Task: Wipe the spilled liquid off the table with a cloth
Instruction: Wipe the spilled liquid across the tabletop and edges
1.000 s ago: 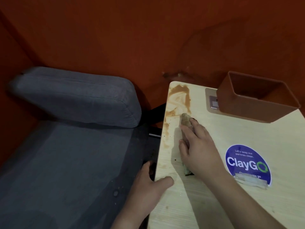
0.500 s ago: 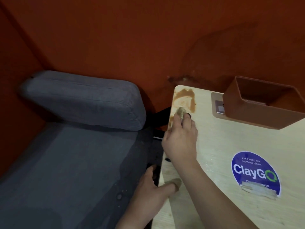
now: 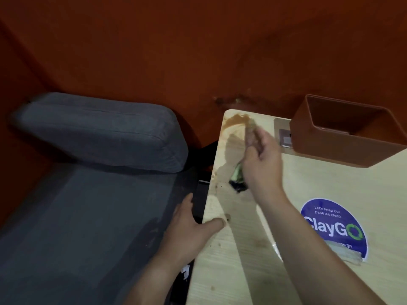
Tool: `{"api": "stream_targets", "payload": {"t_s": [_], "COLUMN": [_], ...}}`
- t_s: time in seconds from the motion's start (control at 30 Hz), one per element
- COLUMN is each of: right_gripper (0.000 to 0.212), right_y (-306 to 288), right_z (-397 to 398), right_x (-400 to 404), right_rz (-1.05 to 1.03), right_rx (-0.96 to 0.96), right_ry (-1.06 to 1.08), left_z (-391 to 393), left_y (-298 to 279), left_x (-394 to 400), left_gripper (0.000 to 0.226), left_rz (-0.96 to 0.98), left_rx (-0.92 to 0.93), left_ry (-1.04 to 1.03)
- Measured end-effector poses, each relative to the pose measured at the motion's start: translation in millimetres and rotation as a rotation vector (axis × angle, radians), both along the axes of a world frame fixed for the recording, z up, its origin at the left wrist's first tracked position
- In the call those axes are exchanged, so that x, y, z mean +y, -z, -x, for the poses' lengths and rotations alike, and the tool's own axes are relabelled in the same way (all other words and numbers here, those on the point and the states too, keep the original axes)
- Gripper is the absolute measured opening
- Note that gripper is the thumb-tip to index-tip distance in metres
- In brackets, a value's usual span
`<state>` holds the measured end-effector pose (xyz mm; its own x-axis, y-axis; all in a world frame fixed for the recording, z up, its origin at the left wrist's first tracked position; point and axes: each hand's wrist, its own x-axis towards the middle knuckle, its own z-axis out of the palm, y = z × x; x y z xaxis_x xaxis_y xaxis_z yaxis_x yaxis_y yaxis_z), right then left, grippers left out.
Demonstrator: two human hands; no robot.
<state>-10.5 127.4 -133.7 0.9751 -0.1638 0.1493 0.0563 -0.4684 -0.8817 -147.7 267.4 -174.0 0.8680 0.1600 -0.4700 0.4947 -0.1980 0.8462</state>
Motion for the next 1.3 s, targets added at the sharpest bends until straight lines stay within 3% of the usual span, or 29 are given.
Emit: {"api": "stream_targets", "payload": {"t_s": [0.13, 0.23, 0.4, 0.6, 0.7, 0.8, 0.9, 1.03, 1.23, 1.3], "right_gripper": [0.051, 0.06, 0.066, 0.068, 0.055, 0.045, 0.047, 0.055, 0.068, 0.063], "right_y": [1.3, 14.7, 22.0, 18.4, 17.7, 5.4, 4.6, 20.0, 22.0, 23.8], "right_z": [-42.0, -48.6, -48.8, -31.9, -32.7, -59.0, -98.4, -114.5, -105.4, -97.1], "right_x": [-26.4, -14.3, 17.8, 50.7, 36.9, 9.2, -18.9, 1.7, 69.2, 79.5], "right_rz": [0.42, 0.637, 0.662, 0.582, 0.302, 0.026, 0.281, 0.565, 0.6, 0.544], "right_rx": [0.075, 0.118, 0.046, -0.051, 0.004, 0.03, 0.01, 0.071, -0.027, -0.04], "right_ry": [0.012, -0.03, -0.107, -0.298, -0.261, -0.075, 0.085, 0.021, -0.168, -0.268], "left_z": [-8.3, -9.1, -7.7, -16.6, -23.4, -27.1, -27.2, -27.3, -28.1, -27.7], "left_y": [3.1, 7.1, 9.8, 12.7, 12.0, 11.2, 10.4, 9.4, 9.4, 11.4], "left_x": [0.3, 0.3, -5.2, -6.6, -7.2, -5.4, -4.1, -6.1, -4.5, -3.6], "left_gripper": [0.13, 0.127, 0.117, 0.103, 0.098, 0.098, 0.104, 0.11, 0.11, 0.109], "left_rz": [0.046, 0.092, 0.159, 0.105, 0.066, 0.069, 0.129, 0.14, 0.125, 0.116], "left_rx": [0.026, 0.041, 0.064, 0.122, 0.132, 0.155, 0.176, 0.186, 0.19, 0.192], "left_ry": [0.014, -0.008, -0.055, -0.039, -0.013, 0.0, -0.013, -0.034, -0.043, -0.04]}}
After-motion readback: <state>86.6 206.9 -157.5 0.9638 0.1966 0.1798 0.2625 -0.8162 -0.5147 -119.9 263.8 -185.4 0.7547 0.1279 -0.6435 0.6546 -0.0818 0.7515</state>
